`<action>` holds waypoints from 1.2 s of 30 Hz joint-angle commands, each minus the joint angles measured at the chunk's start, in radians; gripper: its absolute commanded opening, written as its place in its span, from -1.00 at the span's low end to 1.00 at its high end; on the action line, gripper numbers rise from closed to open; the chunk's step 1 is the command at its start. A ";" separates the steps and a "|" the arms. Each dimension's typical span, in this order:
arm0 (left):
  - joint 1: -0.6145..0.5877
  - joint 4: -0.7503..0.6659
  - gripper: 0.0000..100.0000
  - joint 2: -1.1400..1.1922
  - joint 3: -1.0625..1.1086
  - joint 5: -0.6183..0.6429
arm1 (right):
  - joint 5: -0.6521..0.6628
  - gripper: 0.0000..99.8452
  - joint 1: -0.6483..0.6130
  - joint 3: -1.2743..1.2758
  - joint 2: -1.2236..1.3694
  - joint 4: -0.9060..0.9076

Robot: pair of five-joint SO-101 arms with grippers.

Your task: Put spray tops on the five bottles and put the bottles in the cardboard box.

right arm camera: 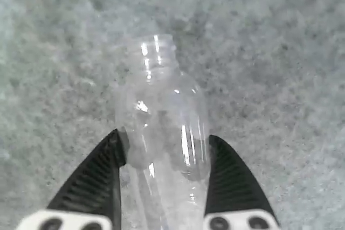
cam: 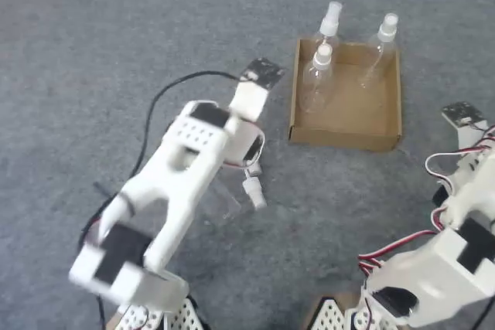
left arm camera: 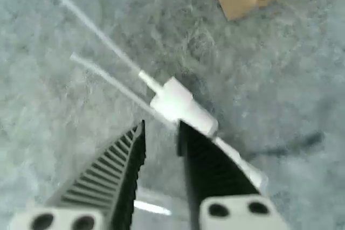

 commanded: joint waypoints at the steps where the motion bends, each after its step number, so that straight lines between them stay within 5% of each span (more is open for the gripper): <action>1: 0.003 0.003 -0.74 0.170 -0.214 -0.031 | -0.014 -0.99 0.013 0.002 0.015 -0.015; 8: -0.031 -0.052 -0.74 0.364 -0.438 -0.034 | -0.008 -0.99 0.013 0.002 0.010 -0.015; 21: -0.235 -0.025 -0.74 0.411 -0.458 -0.101 | -0.008 -0.99 0.012 0.002 0.005 -0.015; 32: -0.176 0.055 -0.82 0.103 -0.314 -0.141 | -0.006 -0.99 0.012 0.002 0.010 -0.015; 36: -0.129 0.106 -0.82 0.014 -0.234 -0.342 | -0.005 -0.99 0.012 0.002 0.008 -0.015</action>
